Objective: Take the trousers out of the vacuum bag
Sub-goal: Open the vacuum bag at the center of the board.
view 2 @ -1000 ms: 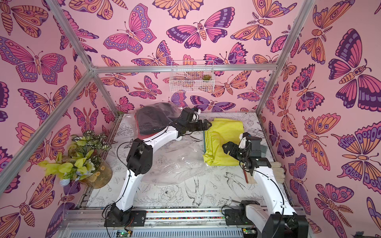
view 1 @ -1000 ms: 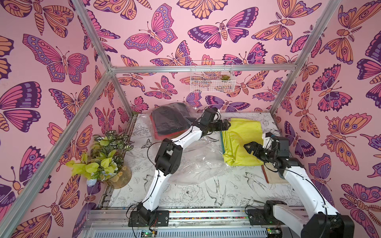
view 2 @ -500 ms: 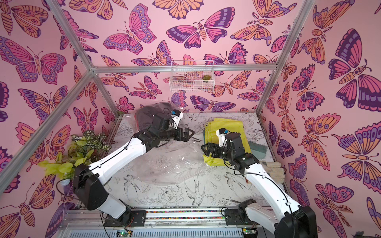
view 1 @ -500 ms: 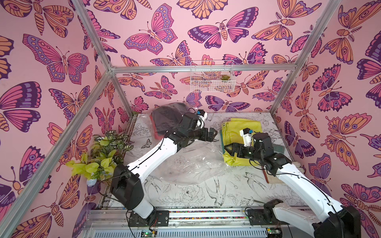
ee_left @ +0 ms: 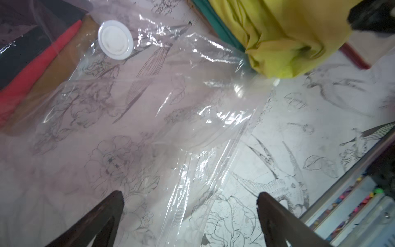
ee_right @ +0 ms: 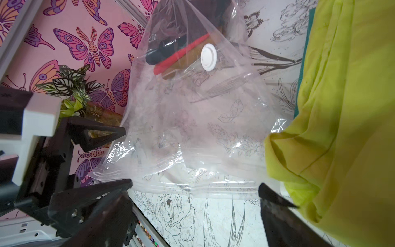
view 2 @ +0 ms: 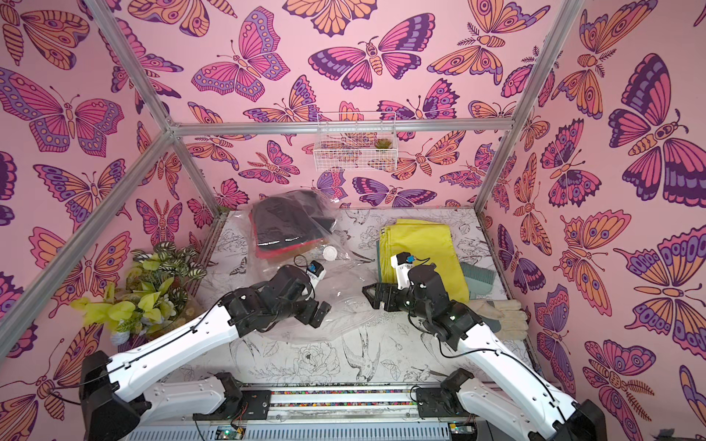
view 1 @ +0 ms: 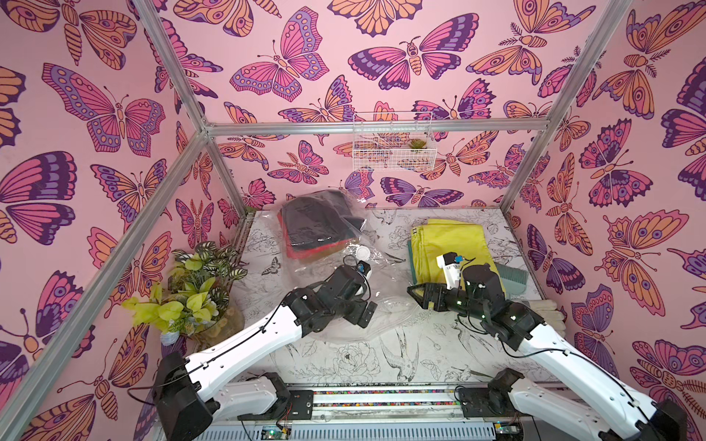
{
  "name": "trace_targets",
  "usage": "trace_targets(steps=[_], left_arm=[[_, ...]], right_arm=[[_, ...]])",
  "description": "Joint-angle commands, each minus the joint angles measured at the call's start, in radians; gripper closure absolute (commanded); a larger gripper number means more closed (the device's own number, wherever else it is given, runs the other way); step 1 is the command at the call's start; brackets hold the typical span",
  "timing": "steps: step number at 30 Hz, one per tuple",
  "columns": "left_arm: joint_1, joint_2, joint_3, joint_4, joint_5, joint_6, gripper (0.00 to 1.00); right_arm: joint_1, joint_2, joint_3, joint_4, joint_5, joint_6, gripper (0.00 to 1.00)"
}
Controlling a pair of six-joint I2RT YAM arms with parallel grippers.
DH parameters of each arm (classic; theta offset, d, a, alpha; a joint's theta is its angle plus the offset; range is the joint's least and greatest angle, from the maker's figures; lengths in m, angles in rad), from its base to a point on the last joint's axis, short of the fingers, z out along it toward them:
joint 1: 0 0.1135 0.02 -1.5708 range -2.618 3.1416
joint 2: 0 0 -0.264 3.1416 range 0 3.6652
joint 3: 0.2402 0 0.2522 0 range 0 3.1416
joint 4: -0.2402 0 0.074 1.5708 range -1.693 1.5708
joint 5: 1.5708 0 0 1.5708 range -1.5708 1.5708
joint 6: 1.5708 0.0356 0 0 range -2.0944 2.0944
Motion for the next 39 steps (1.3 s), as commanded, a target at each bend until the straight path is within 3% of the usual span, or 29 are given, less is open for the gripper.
trace_targets(steps=[1, 19, 27, 32, 39], left_arm=[[-0.042, 0.056, -0.017, -0.071, -0.152, -0.021, 0.0], [-0.119, 0.358, -0.07, 0.016, -0.353, -0.134, 0.0], [-0.109, 0.42, -0.071, 0.053, -0.462, -0.18, 0.13], [-0.101, 0.432, -0.064, 0.069, -0.492, -0.182, 0.35], [-0.099, 0.369, -0.068, 0.088, -0.447, -0.151, 0.76]], right_arm=[[0.02, -0.035, -0.016, -0.004, 0.039, 0.026, 0.04], [0.024, -0.098, -0.068, -0.002, 0.046, 0.035, 0.04], [0.025, -0.145, -0.107, 0.015, 0.04, 0.05, 0.05], [0.027, -0.182, -0.133, 0.021, 0.041, 0.059, 0.05], [0.064, -0.201, -0.165, 0.053, 0.014, 0.069, 0.05]])
